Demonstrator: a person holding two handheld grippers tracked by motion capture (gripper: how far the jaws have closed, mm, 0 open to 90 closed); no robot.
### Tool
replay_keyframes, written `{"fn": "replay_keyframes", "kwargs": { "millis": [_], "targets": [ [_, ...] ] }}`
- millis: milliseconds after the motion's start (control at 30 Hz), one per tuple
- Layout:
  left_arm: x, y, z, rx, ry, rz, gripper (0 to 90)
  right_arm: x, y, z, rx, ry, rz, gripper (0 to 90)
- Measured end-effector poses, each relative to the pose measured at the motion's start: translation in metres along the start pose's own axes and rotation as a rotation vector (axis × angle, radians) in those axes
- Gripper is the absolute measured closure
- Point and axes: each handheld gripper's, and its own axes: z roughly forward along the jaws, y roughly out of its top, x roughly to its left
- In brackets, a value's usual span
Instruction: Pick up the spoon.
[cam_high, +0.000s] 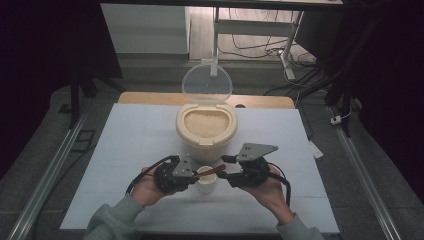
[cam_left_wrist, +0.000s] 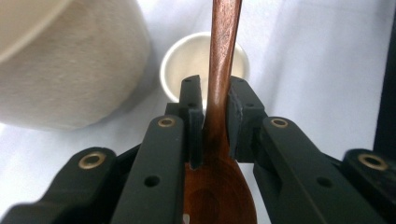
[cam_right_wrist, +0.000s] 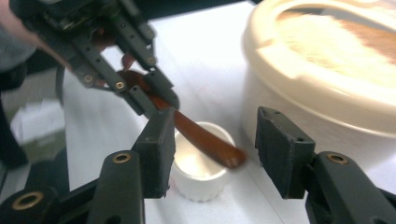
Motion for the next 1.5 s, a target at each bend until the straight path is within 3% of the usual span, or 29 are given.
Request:
{"fn": "replay_keyframes", "kwargs": {
  "millis": [33,67,100,233,367,700,933,1233,1500],
  "targets": [
    [0.0,0.0,0.0,-0.006,0.007,-0.003,76.6,-0.004,-0.006,-0.004,-0.042,-0.01,0.04,45.0],
    [0.0,-0.001,-0.001,-0.012,0.014,-0.006,76.6,-0.004,-0.006,-0.004,-0.042,-0.01,0.04,45.0],
    [0.0,-0.001,-0.001,-0.018,0.016,-0.012,76.6,-0.006,-0.013,-0.006,-0.067,-0.011,0.082,42.9],
    [0.0,-0.001,-0.002,-0.038,0.035,-0.022,76.6,-0.009,-0.021,-0.008,-0.084,-0.033,0.112,40.1],
    [0.0,-0.001,-0.001,-0.056,0.052,-0.03,76.6,-0.011,-0.03,-0.007,-0.116,-0.032,0.171,37.7],
    [-0.001,-0.002,-0.002,-0.092,0.061,-0.045,76.7,-0.005,-0.03,0.002,-0.116,-0.014,0.184,36.8],
    [-0.006,0.001,-0.001,-0.106,0.064,-0.034,76.7,-0.002,-0.029,0.008,-0.122,-0.028,0.213,36.4],
    [-0.009,0.002,0.002,-0.113,0.063,-0.029,76.7,0.002,-0.029,0.018,-0.122,-0.007,0.243,37.1],
    [-0.012,0.002,0.008,-0.106,0.085,-0.021,76.7,0.005,-0.028,0.02,-0.173,0.013,0.315,45.5]
  ]
}}
